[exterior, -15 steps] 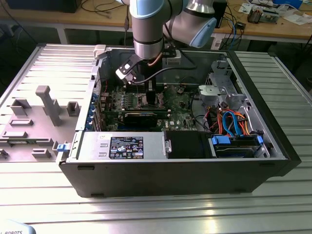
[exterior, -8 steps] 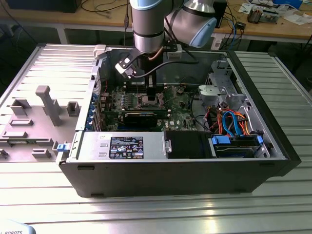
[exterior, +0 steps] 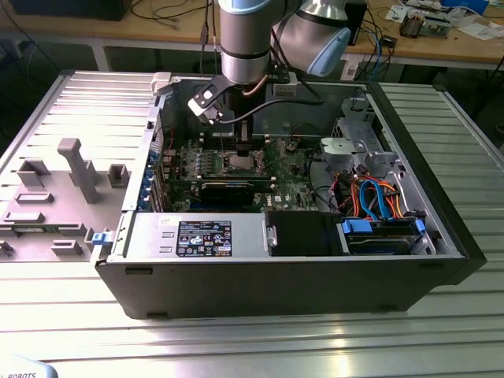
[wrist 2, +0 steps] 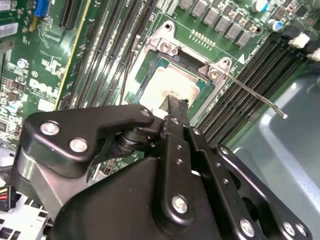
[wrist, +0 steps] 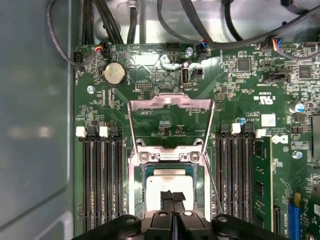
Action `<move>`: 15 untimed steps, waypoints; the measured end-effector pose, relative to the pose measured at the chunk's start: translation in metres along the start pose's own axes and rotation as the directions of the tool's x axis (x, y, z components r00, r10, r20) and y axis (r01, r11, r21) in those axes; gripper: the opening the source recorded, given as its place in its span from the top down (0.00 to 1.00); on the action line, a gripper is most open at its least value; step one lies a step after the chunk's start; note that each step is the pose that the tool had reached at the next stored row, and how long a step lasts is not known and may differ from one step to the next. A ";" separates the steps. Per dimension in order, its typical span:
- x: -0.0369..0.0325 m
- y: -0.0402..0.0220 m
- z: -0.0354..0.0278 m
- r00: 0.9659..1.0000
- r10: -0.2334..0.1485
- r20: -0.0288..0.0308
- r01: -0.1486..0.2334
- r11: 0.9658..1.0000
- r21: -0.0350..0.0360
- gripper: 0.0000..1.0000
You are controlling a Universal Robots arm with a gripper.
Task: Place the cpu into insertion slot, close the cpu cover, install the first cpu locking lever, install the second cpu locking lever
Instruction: 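Place the cpu into insertion slot, then close the cpu cover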
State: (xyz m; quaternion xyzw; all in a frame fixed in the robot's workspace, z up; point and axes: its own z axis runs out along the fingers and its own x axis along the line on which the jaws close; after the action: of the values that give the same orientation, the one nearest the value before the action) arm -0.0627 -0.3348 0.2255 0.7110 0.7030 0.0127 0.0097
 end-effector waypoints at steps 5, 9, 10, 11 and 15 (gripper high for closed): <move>0.0000 0.0000 0.0000 1.000 0.000 -0.002 0.000 1.000 0.004 0.89; -0.0001 0.0000 -0.0008 1.000 0.000 -0.003 0.000 1.000 0.007 0.89; 0.0000 0.0001 -0.0014 1.000 0.000 -0.004 0.000 1.000 0.007 0.89; 0.0000 0.0001 -0.0016 1.000 0.000 -0.004 0.000 1.000 0.006 0.89; 0.0000 0.0001 -0.0019 1.000 0.000 -0.004 0.000 1.000 0.007 0.89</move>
State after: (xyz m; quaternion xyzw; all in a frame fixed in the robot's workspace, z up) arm -0.0627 -0.3348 0.2274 0.7110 0.7031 0.0118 0.0061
